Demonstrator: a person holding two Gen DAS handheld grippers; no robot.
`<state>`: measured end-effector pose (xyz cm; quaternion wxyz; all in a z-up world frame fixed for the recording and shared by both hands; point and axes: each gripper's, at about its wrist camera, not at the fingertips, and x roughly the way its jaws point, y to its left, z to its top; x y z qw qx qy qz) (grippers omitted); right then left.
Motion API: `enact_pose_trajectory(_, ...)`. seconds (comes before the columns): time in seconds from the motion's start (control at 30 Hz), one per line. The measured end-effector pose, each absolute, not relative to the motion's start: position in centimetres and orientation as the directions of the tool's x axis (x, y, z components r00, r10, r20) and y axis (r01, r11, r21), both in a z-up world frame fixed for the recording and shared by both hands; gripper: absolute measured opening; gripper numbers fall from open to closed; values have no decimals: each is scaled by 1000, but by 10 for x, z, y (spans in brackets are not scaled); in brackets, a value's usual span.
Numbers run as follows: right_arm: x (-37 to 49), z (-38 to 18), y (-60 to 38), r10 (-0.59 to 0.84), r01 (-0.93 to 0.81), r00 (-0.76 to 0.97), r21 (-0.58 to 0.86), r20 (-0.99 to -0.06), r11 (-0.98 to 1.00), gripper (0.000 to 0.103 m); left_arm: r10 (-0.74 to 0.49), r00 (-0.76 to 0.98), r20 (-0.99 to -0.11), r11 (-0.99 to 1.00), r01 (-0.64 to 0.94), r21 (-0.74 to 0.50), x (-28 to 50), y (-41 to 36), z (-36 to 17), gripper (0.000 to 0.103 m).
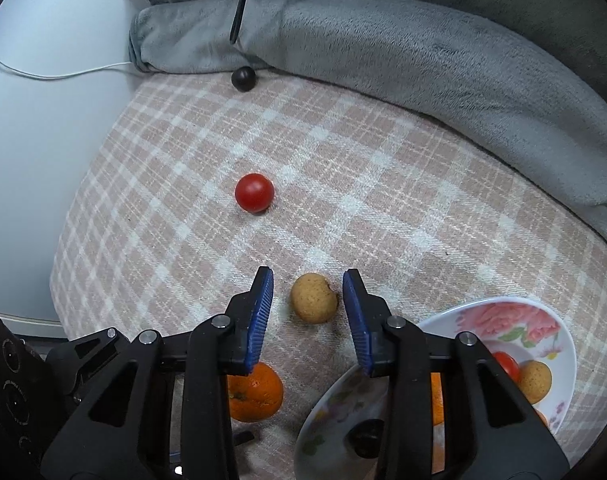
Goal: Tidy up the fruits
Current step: 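Grasp the mandarin with the left tool and lift it toward the plate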
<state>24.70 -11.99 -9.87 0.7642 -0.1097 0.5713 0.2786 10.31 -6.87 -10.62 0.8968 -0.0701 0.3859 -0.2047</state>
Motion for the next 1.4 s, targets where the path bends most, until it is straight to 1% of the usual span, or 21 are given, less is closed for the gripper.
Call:
enact_pose_trajectory(0.2,246,-104,-116,284,-558,187,137,-940,819,36,-418,605,-678,908,314,-279,112,-74,-108,46)
enact_pose_trajectory(0.3,246,-108,-112,272,-562,186,125,-944,818,32,-418,601,-681,907,316,-278,118,-77,-110,45)
enact_pose_trajectory(0.4,246,-111,-107,261,-562,192,112,-946,820,29,-423,593,-685,904,324,-278,121,-79,-109,40)
enact_pose_trajectory(0.43,246,-111,-106,260,-561,193,111,-946,820,26,-423,593,-685,904,325,-277,122,-80,-109,40)
enact_pose_trajectory(0.73,244,-108,-105,266,-567,213,103,-940,817,26,-425,599,-678,903,325,-279,125,-80,-106,38)
enact_pose_trajectory(1.13,227,-69,-124,335,-567,280,126,-900,814,26,-428,635,-643,903,315,-291,97,-65,-94,37)
enact_pose_trajectory(1.4,212,-33,-172,380,-533,371,142,-847,834,26,-448,653,-611,894,336,-296,83,-63,-74,37)
